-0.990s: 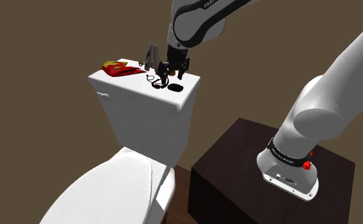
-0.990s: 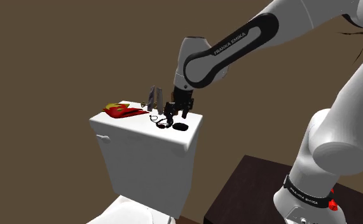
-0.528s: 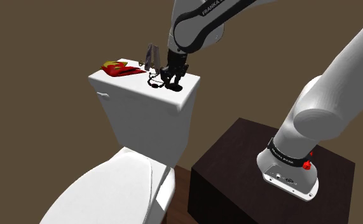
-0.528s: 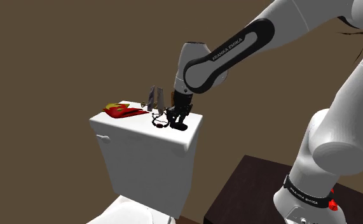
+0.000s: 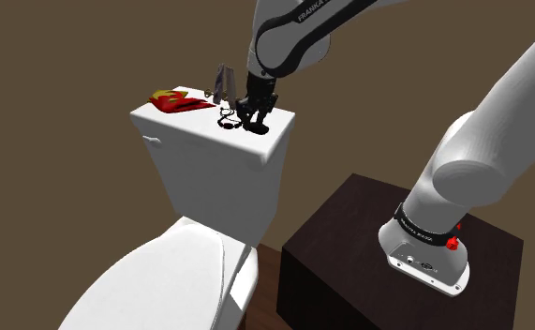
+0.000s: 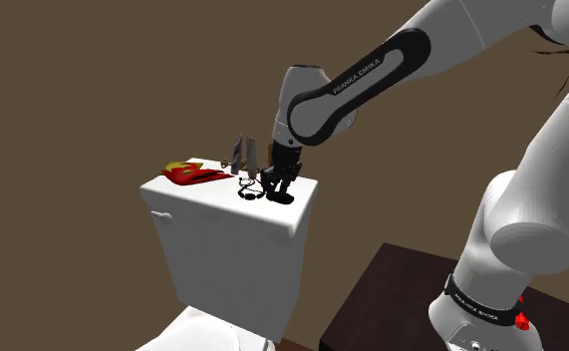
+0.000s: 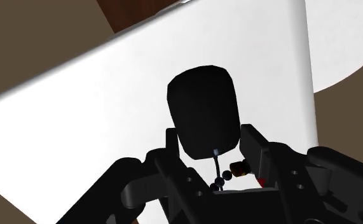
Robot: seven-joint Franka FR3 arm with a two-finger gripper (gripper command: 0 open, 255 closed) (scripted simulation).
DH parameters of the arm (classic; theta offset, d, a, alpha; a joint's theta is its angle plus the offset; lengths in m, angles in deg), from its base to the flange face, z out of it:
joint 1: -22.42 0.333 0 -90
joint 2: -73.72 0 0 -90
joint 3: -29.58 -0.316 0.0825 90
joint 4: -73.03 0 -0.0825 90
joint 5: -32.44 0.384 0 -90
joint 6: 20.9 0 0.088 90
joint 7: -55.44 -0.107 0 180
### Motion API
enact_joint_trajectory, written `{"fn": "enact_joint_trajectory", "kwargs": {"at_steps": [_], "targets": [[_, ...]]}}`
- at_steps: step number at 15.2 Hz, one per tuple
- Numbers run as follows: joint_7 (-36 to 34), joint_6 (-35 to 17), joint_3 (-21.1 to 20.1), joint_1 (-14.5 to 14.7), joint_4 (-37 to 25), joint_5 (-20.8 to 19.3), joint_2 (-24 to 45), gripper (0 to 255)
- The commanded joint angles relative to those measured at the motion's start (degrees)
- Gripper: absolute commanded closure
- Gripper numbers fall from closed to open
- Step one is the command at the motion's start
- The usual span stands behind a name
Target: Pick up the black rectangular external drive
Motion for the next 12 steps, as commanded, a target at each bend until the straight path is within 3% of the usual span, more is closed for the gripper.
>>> {"fn": "enact_joint_trajectory", "kwargs": {"at_steps": [1, 12], "targets": [[-0.08, 1.26, 0.01, 0.0, -0.44, -0.04, -0.62, 255], [-0.72, 10.27, 0.32, -0.18, -5.36, -0.46, -4.73, 255]]}}
